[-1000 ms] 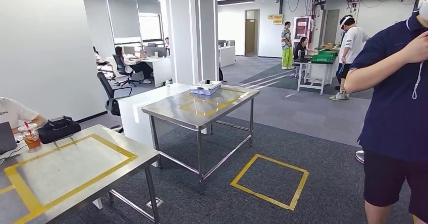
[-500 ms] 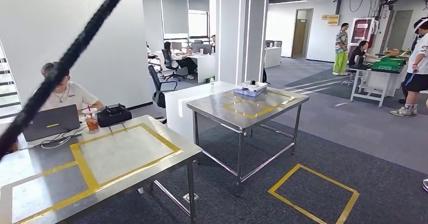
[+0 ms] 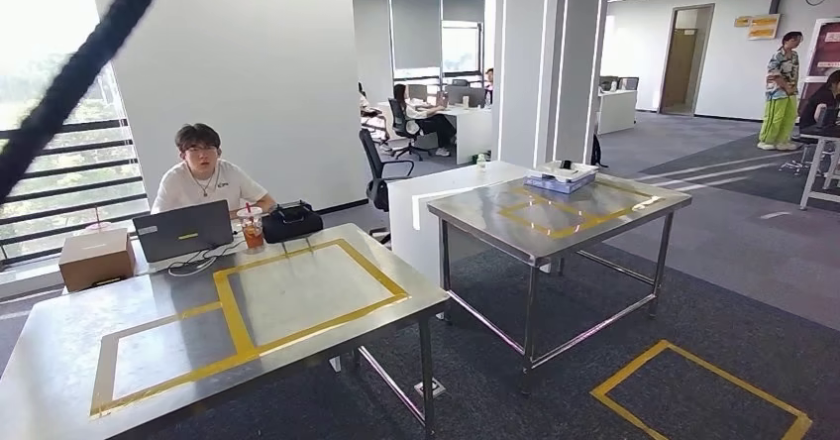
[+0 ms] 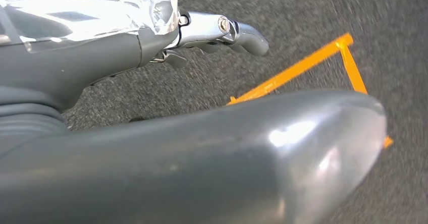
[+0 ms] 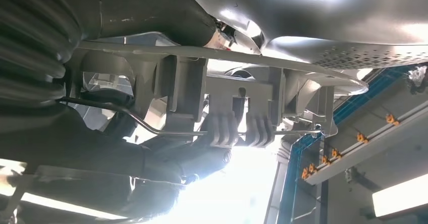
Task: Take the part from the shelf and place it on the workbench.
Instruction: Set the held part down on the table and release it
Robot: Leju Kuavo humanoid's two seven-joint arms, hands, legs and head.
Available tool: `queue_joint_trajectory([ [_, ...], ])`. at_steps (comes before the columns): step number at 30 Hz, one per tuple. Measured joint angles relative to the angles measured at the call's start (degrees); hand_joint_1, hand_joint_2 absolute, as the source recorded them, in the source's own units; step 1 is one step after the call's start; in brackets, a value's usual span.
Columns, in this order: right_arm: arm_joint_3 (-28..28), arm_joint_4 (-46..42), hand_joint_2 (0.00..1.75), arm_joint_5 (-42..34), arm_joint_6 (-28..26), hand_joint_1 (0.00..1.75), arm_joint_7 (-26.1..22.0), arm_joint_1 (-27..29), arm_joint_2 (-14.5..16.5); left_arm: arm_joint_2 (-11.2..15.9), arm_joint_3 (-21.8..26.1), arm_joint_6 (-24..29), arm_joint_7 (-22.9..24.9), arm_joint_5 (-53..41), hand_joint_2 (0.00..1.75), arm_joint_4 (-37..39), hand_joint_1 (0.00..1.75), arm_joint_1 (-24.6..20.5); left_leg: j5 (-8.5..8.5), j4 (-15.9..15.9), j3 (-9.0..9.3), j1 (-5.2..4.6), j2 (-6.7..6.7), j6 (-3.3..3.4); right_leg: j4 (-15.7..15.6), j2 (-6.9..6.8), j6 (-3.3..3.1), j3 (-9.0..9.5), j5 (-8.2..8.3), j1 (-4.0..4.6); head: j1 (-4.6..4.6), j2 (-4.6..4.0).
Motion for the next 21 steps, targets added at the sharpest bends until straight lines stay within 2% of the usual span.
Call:
queue_joint_trajectory([
  [1, 0.00, 0.00, 1.75, -0.04, 0.01, 1.75, 0.01, -0.04, 0.04, 0.00, 0.17, 0.07, 0.14, 0.05, 0.00, 0.00, 0.00, -0.01, 1.82, -3.18, 1.61, -0.13, 0.43, 0.33, -0.01, -0.68, -0.04, 0.17, -0.12, 0.14, 0.00, 0.00],
  [3, -0.01, 0.00, 1.75, -0.17, 0.02, 1.75, 0.03, -0.14, 0.12, 0.10, 0.41, 0.41, 0.53, 0.26, 0.00, -0.06, 0.00, -0.15, 4.80, -11.13, 5.78, -0.85, 3.37, 1.45, -0.04, -1.89, 0.06, 0.57, -0.41, 0.48, 0.02, 0.00],
  [4, -0.01, 0.03, 1.75, -0.24, 0.03, 1.75, 0.05, -0.20, 0.13, 0.16, 0.47, 0.66, 0.70, 0.48, 0.00, -0.09, 0.00, -0.28, 5.37, -13.67, 7.07, -1.26, 4.64, 1.94, -0.06, -2.47, 0.18, 0.71, -0.55, 0.57, 0.01, 0.00],
  [5, -0.01, 0.09, 1.75, -0.32, 0.05, 1.75, 0.09, -0.27, 0.16, 0.21, 0.52, 0.92, 0.93, 0.77, 0.00, -0.13, 0.00, -0.40, 5.36, -14.85, 7.58, -1.60, 5.39, 2.26, -0.10, -3.09, 0.37, 0.83, -0.69, 0.60, 0.02, 0.00],
  [7, 0.01, 0.30, 1.75, -0.55, 0.12, 1.75, 0.14, -0.47, 0.22, 0.21, 0.76, 1.45, 1.80, 1.64, 0.00, -0.14, 0.00, -0.51, 5.39, -15.40, 7.77, -1.77, 4.17, 2.49, -0.34, -4.47, 0.84, 1.10, -0.90, 0.65, -0.06, 0.00],
  [8, 0.03, 0.44, 1.75, -0.68, 0.19, 1.75, 0.16, -0.65, 0.23, 0.12, 0.93, 1.66, 2.40, 2.14, 0.00, -0.13, 0.00, -0.51, 5.72, -15.92, 8.14, -1.61, 3.33, 2.60, -0.15, -4.25, 1.06, 1.16, -1.10, 0.66, -0.03, 0.00],
  [9, 0.03, 0.56, 1.75, -0.85, 0.31, 1.75, 0.16, -0.85, 0.22, 0.04, 1.08, 1.79, 3.09, 2.67, 0.00, -0.10, 0.00, -0.59, 6.14, -16.46, 8.55, -1.35, 2.54, 2.81, 0.79, -3.13, 1.15, 0.84, -1.67, 0.65, -0.05, -0.01],
  [10, 0.04, 0.70, 1.75, -1.06, 0.44, 1.75, 0.14, -1.01, 0.19, -0.05, 1.18, 1.83, 3.77, 3.20, 0.00, -0.04, 0.00, -0.80, 6.56, -16.96, 8.94, -1.02, 1.70, 3.00, 2.89, -1.40, 1.14, -0.06, -2.69, 0.60, -0.03, -0.01],
  [11, 0.07, 0.89, 1.75, -1.26, 0.59, 1.75, 0.11, -1.13, 0.14, -0.11, 1.27, 1.85, 4.38, 3.73, 0.00, 0.09, 0.00, -1.08, 6.84, -17.20, 9.02, -0.72, 0.83, 3.07, 6.21, 0.67, 1.03, -1.60, -4.07, 0.39, 0.03, -0.01],
  [12, 0.13, 1.12, 1.75, -1.44, 0.74, 1.75, 0.10, -1.21, 0.12, -0.11, 1.38, 1.87, 4.95, 4.26, 0.00, 0.27, 0.00, -1.43, 6.96, -17.24, 8.99, -0.56, -0.07, 3.16, 10.12, 2.01, 0.95, -3.56, -5.57, 0.26, 0.04, -0.01],
  [13, 0.26, 1.45, 1.75, -1.55, 0.89, 1.75, 0.11, -1.28, 0.10, -0.12, 1.54, 1.90, 5.40, 4.72, 0.00, 0.52, 0.00, -1.74, 7.00, -17.22, 8.94, -0.46, -1.08, 3.12, 13.51, 2.66, 1.06, -5.39, -6.58, 0.12, 0.08, 0.01],
  [14, 0.42, 1.79, 1.75, -1.62, 1.02, 1.75, 0.15, -1.41, 0.09, -0.13, 1.73, 1.92, 5.71, 5.08, 0.00, 0.84, 0.00, -1.93, 7.00, -17.19, 8.95, -0.41, -2.07, 3.06, 15.31, 2.89, 1.39, -6.54, -6.79, -0.03, 0.13, 0.00],
  [15, 0.58, 2.14, 1.75, -1.67, 1.14, 1.75, 0.19, -1.61, 0.09, -0.13, 1.90, 1.91, 5.97, 5.36, 0.00, 1.15, 0.00, -2.06, 6.97, -17.14, 8.99, -0.33, -3.03, 2.95, 14.92, 3.00, 1.91, -6.68, -6.04, -0.22, 0.14, 0.00],
  [16, 0.73, 2.47, 1.75, -1.73, 1.22, 1.75, 0.21, -1.89, 0.08, -0.14, 2.10, 1.87, 6.21, 5.61, 0.00, 1.48, 0.00, -2.16, 6.89, -17.01, 9.05, -0.22, -3.95, 2.75, 12.23, 3.23, 2.56, -5.72, -4.44, -0.46, 0.15, 0.00],
  [17, 0.86, 2.81, 1.75, -1.79, 1.29, 1.75, 0.21, -2.27, 0.07, -0.13, 2.29, 1.82, 6.40, 5.83, 0.00, 1.78, 0.00, -2.26, 6.72, -16.76, 9.05, -0.09, -4.82, 2.44, 8.10, 3.99, 3.26, -4.06, -2.44, -0.82, 0.16, 0.00],
  [18, 0.98, 3.22, 1.75, -1.84, 1.38, 1.75, 0.21, -2.69, 0.07, -0.11, 2.48, 1.78, 6.58, 6.01, 0.00, 2.02, 0.00, -2.37, 6.47, -16.38, 8.92, -0.09, -5.60, 2.01, 4.40, 4.94, 3.68, -2.56, -0.83, -1.01, 0.18, 0.00],
  [19, 1.13, 3.61, 1.75, -1.89, 1.45, 1.75, 0.21, -3.09, 0.10, -0.09, 2.67, 1.75, 6.70, 6.16, 0.00, 2.21, 0.00, -2.47, 6.24, -15.97, 8.69, -0.11, -6.23, 1.60, 1.71, 5.62, 3.71, -1.40, 0.29, -1.18, 0.21, -0.01],
  [20, 1.29, 4.00, 1.75, -1.91, 1.55, 1.75, 0.20, -3.43, 0.16, -0.07, 2.85, 1.74, 6.76, 6.22, 0.00, 2.38, 0.00, -2.51, 6.08, -15.67, 8.40, -0.15, -6.73, 1.25, 0.43, 6.08, 3.48, -0.88, 0.77, -1.22, 0.17, -0.01],
  [21, 1.46, 4.38, 1.75, -1.92, 1.63, 1.75, 0.22, -3.76, 0.22, -0.07, 3.06, 1.79, 6.78, 6.22, 0.00, 2.51, 0.00, -2.52, 6.04, -15.52, 8.12, -0.18, -7.12, 0.98, 0.39, 5.88, 2.99, -0.87, 0.78, -1.06, 0.15, -0.01],
])
